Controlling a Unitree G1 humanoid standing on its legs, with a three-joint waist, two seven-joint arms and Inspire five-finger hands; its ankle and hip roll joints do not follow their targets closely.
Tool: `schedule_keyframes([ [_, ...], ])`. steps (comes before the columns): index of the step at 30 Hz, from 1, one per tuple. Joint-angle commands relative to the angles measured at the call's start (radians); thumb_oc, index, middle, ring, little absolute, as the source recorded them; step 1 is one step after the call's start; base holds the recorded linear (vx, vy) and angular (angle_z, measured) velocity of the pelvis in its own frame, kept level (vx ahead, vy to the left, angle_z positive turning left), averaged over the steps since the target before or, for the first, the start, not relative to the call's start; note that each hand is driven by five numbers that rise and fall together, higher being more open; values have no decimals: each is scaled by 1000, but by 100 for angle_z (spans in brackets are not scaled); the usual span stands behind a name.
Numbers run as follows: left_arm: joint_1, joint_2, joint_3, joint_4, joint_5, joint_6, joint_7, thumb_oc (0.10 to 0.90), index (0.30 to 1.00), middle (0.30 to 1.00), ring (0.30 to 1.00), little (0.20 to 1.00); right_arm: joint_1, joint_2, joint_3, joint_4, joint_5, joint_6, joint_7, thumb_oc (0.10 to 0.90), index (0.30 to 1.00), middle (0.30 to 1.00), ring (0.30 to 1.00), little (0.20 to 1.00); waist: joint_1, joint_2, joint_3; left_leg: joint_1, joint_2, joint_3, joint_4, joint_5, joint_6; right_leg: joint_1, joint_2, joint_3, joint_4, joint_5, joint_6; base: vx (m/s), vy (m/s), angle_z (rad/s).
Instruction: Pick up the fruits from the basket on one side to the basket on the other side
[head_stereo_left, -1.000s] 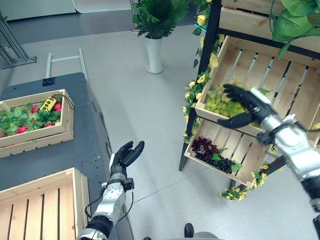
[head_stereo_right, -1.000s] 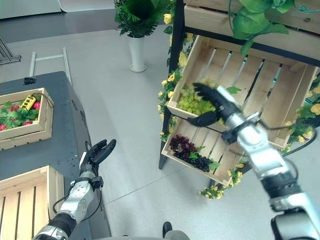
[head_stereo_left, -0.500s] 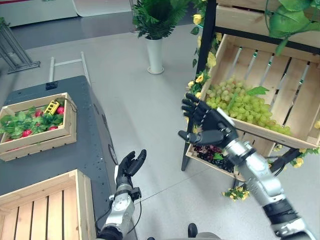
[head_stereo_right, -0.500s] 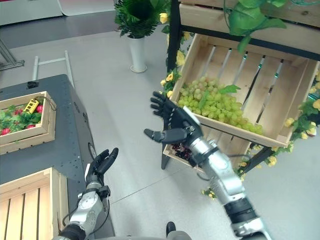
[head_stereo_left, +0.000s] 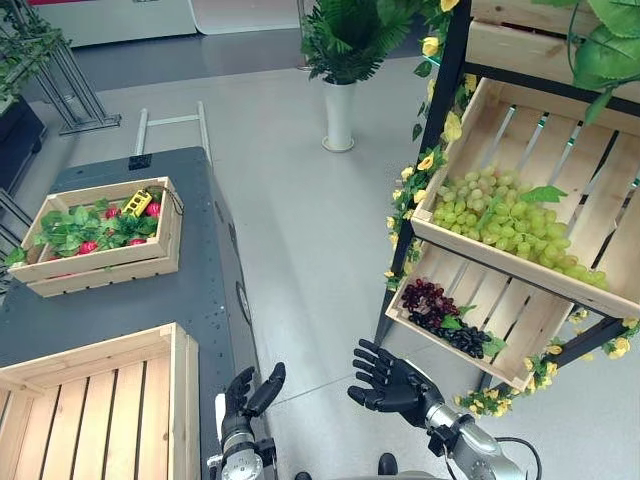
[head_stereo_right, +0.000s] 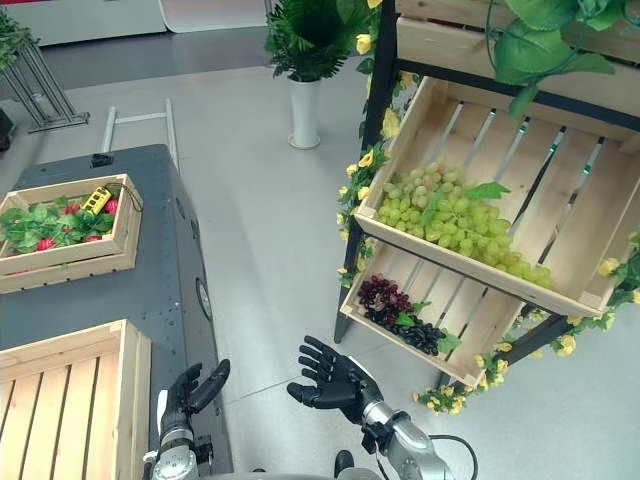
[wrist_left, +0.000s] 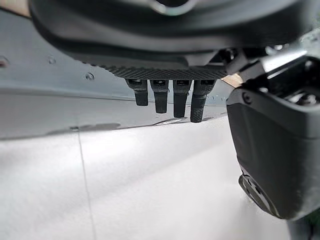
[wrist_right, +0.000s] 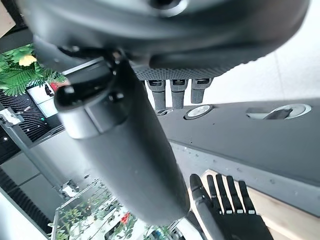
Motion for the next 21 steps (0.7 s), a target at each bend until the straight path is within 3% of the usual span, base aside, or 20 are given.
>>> schedule_keyframes([
  [1,-123,25,-50,68,109,-16,-34,800,900,900,900,900,-113,71,-39,25,-64,-99,-24,800,900,900,900,900,10,2,-2,28,-62,-31,9,-149,28,69,9,-23,17,-120,4,-10,-37,4],
  [2,-124,25,-73,122,159,30,-73,800,900,900,900,900,-118,77,-41,112,-91,-99,-37,800,900,900,900,900,10,4,-6,25,-62,-44,9,-148,30,67,14,-16,25,-126,3,-5,-42,6],
  [6,-137,31,-117,197,184,74,-162,800,900,900,900,900,-126,79,-56,260,-170,-107,-86,800,900,900,900,900,-4,10,-18,23,-59,-82,9,-147,37,61,27,52,49,-142,-3,3,-104,23],
  [7,-151,40,-130,221,194,116,-241,800,900,900,900,900,-132,73,-67,337,-218,-118,-116,800,900,900,900,900,-16,15,-19,21,-54,-112,9,-144,41,53,39,105,79,-160,-10,-25,-207,45],
  [8,-157,44,-133,234,193,142,-274,800,900,900,900,900,-136,71,-72,369,-221,-123,-116,800,900,900,900,900,-19,15,-18,19,-52,-121,9,-142,40,51,45,114,85,-165,-15,-51,-287,70],
  [12,-179,58,-116,303,219,325,-338,800,900,900,900,900,-162,56,-57,466,-380,-65,-158,800,900,900,900,900,-20,9,3,1,-22,-131,9,-112,9,53,75,106,74,-171,-43,-92,-261,60],
  [15,-186,57,-86,331,188,347,-281,800,900,900,900,900,-167,37,-42,506,-446,-50,-144,800,900,900,900,900,-17,4,17,-15,-2,-122,15,-88,-13,63,88,96,63,-178,-60,-110,-250,18],
  [17,-201,44,-55,330,188,330,-254,800,900,900,900,900,-162,34,-58,524,-459,-26,-165,800,900,900,900,900,-17,-11,26,-53,-3,-74,123,-114,-19,76,77,69,56,-175,-69,-78,-156,24],
  [18,-205,40,-52,325,204,325,-255,800,900,900,900,900,-161,32,-64,527,-453,-17,-174,800,900,900,900,900,-19,-17,28,-66,-4,-54,172,-131,-18,78,72,60,56,-173,-71,-114,-68,65],
  [20,-204,15,-76,317,245,284,-257,800,900,900,900,900,-162,24,-84,555,-436,1,-200,800,900,900,900,900,-19,-32,36,-113,-46,-35,347,-233,15,68,51,48,73,-167,-73,-152,-26,118],
  [21,-202,6,-86,314,246,280,-257,800,900,900,900,900,-165,22,-91,563,-440,5,-212,800,900,900,900,900,-22,-31,36,-112,-54,-26,357,-254,27,60,51,52,79,-165,-69,-146,50,122],
])
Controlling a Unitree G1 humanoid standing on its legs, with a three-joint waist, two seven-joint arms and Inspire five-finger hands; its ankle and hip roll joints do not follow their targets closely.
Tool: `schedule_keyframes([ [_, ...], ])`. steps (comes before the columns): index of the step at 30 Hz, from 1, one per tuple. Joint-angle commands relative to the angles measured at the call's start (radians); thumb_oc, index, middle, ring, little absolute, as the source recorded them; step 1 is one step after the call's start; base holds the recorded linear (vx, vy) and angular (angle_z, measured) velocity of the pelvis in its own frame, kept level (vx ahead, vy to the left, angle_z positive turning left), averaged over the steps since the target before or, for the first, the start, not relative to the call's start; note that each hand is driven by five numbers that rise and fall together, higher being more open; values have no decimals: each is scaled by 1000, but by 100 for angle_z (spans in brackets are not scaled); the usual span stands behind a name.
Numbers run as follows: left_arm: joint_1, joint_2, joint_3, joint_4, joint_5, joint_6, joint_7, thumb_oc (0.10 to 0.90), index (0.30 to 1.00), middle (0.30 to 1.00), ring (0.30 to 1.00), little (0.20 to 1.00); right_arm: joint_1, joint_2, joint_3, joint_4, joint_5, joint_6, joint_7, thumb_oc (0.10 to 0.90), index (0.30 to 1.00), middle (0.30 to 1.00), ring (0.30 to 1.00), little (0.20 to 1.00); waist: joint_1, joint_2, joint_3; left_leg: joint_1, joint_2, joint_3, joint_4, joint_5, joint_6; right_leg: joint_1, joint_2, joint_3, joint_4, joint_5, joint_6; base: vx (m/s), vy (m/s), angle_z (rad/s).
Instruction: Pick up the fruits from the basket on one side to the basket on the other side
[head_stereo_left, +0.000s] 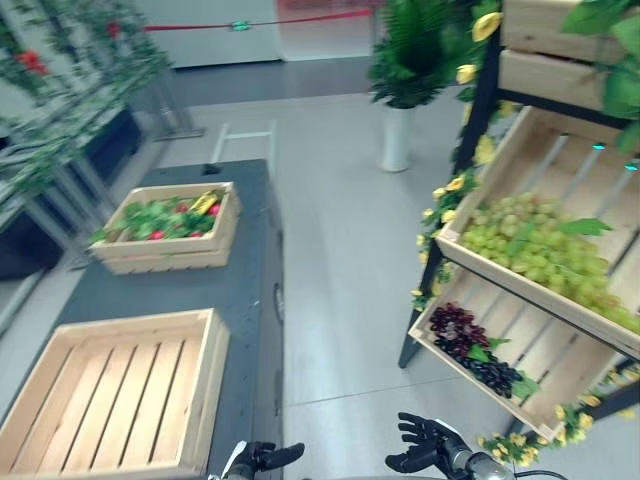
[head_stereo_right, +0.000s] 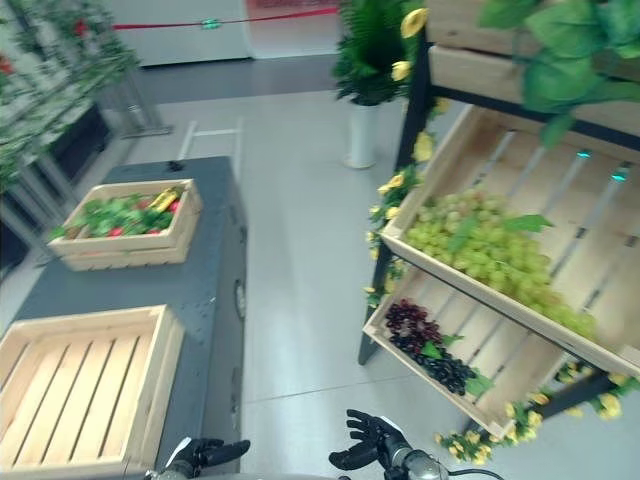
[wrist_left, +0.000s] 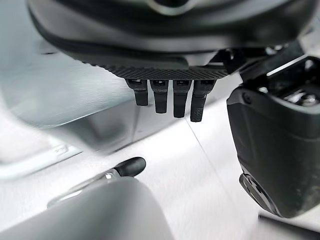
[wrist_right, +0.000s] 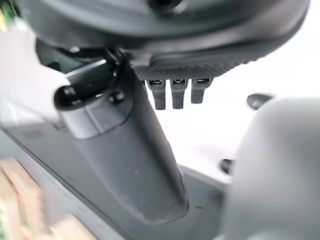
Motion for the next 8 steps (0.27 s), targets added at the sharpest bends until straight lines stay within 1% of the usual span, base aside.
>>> schedule_keyframes([
  [1,-35,-15,-26,-11,56,-72,20,800,900,900,900,900,-77,27,-26,36,-14,-4,-75,800,900,900,900,900,4,-65,43,53,-85,128,181,-307,85,-3,-13,61,83,-96,22,-102,65,73],
  [2,-36,-14,-28,-14,60,-72,19,800,900,900,900,900,-77,28,-27,37,-14,-4,-81,800,900,900,900,900,0,-60,41,66,-82,133,141,-294,85,-6,-9,62,87,-99,23,-103,105,22],
  [3,-49,-9,-42,-22,75,-73,8,800,900,900,900,900,-82,32,-44,48,-3,8,-120,800,900,900,900,900,-13,-48,34,106,-76,148,36,-256,84,-14,1,60,83,-99,29,-56,71,7],
  [5,-60,-5,-57,-28,70,-79,-15,800,900,900,900,900,-80,38,-57,48,7,20,-154,800,900,900,900,900,-13,-44,33,115,-89,111,-6,-239,83,-13,9,70,79,-95,34,-64,51,32],
  [7,-66,-2,-69,-28,59,-105,-39,800,900,900,900,900,-77,43,-72,59,21,8,-179,800,900,900,900,900,-16,-42,28,119,-90,110,-28,-232,82,-19,12,79,77,-95,38,-42,39,50],
  [8,-58,-2,-72,-31,53,-125,-49,800,900,900,900,900,-72,44,-83,61,-3,-3,-171,800,900,900,900,900,-18,-40,27,125,-94,109,-26,-236,87,-16,10,82,76,-95,41,-6,44,33],
])
